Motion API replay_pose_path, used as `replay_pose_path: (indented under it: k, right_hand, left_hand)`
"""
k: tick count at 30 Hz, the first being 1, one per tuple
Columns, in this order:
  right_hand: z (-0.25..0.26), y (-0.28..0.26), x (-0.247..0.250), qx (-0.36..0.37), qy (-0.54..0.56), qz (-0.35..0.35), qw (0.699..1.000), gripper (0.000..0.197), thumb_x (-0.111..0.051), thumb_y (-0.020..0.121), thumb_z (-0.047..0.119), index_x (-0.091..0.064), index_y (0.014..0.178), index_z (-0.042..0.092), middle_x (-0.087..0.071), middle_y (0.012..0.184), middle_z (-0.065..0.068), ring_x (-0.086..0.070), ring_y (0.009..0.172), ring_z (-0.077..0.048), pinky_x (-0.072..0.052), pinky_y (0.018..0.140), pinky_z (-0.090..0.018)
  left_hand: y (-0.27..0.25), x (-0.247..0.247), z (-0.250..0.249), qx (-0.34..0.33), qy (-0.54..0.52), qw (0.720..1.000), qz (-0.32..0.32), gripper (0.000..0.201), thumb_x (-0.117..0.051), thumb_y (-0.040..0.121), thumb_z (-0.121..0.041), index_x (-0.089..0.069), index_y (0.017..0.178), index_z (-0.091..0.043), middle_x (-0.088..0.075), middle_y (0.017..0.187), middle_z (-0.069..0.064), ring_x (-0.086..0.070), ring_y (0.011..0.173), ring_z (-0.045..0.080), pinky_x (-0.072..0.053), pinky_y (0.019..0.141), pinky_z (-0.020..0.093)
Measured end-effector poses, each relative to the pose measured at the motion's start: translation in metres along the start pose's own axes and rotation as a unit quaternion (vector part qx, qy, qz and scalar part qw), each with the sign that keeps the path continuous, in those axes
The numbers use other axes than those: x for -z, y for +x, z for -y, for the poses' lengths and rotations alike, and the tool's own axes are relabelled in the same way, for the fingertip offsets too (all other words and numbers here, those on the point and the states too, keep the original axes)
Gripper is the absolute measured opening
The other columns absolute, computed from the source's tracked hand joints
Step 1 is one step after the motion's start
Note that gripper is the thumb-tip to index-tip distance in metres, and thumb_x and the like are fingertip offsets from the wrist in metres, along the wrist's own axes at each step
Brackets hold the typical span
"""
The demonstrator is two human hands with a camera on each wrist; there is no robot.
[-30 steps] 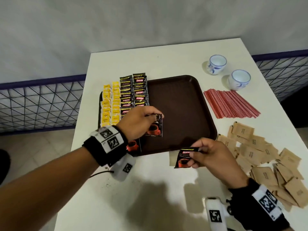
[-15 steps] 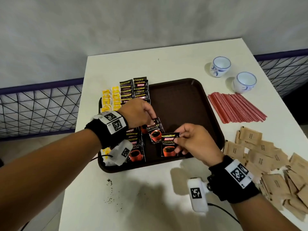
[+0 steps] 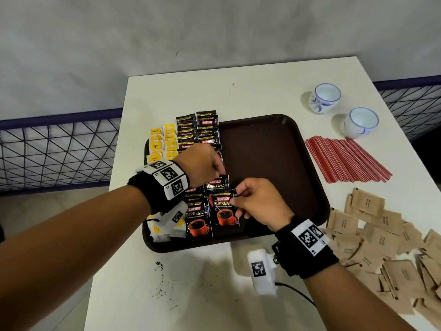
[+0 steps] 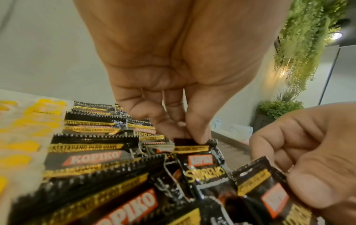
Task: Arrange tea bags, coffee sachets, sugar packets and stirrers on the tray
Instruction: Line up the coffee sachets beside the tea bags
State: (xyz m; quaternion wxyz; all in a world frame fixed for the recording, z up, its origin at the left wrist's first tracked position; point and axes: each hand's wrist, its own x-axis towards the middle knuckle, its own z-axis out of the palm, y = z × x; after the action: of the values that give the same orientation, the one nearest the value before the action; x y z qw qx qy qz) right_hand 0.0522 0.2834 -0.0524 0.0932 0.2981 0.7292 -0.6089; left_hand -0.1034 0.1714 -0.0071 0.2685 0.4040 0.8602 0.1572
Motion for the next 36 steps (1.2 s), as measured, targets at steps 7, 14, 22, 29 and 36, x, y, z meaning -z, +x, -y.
replay_pose_path:
  k: [7,14,22,29,36]
  right_hand:
    - [0.000,0.006,-0.007,-0.009,-0.010,-0.017,1.000,0.014,-0.071,0.085,0.000,-0.060,0.089,0.008,-0.067,0.065,-0.009,-0.067,0.052,-0.020,-0.048,0.044,-0.027]
    - [-0.002,0.009,-0.015,-0.013,-0.022,-0.031,0.999,0.015,-0.070,0.085,0.002,-0.058,0.086,0.011,-0.069,0.065,-0.014,-0.071,0.056,-0.028,-0.059,0.056,-0.040]
    - [-0.002,0.007,-0.019,-0.024,-0.012,-0.032,0.999,0.015,-0.068,0.087,0.001,-0.057,0.088,0.011,-0.068,0.063,-0.014,-0.072,0.055,-0.027,-0.059,0.053,-0.034]
    - [0.001,-0.006,-0.011,-0.020,-0.002,-0.055,0.998,0.013,-0.068,0.088,0.004,-0.059,0.088,0.013,-0.068,0.062,-0.008,-0.072,0.055,-0.024,-0.061,0.058,-0.036]
    - [-0.019,-0.048,0.022,0.031,-0.155,-0.112,0.981,0.011,-0.076,0.083,0.020,-0.066,0.087,0.023,-0.067,0.072,0.004,-0.067,0.064,-0.010,-0.053,0.063,-0.023]
  left_hand:
    - [0.000,-0.007,0.001,-0.006,0.021,1.000,-0.009,0.020,-0.066,0.087,-0.007,-0.078,0.097,-0.019,-0.072,0.096,-0.006,-0.058,0.082,0.002,-0.042,0.078,0.017]
    - [-0.001,-0.012,0.006,0.004,0.035,0.999,-0.024,0.021,-0.064,0.085,-0.007,-0.078,0.095,-0.021,-0.073,0.092,-0.006,-0.066,0.088,0.009,-0.051,0.081,0.024]
    - [-0.003,-0.016,0.010,0.001,0.040,0.999,-0.036,0.023,-0.062,0.086,-0.008,-0.077,0.097,-0.021,-0.074,0.095,-0.004,-0.067,0.091,0.012,-0.054,0.085,0.028]
    - [-0.007,-0.019,0.012,-0.001,0.038,0.998,-0.052,0.022,-0.062,0.087,-0.010,-0.077,0.096,-0.023,-0.072,0.098,-0.004,-0.066,0.090,0.013,-0.054,0.083,0.028]
    - [-0.037,-0.009,0.008,-0.026,0.036,0.992,-0.119,0.015,-0.064,0.087,-0.017,-0.076,0.092,-0.024,-0.066,0.091,-0.008,-0.062,0.083,0.012,-0.051,0.075,0.028]
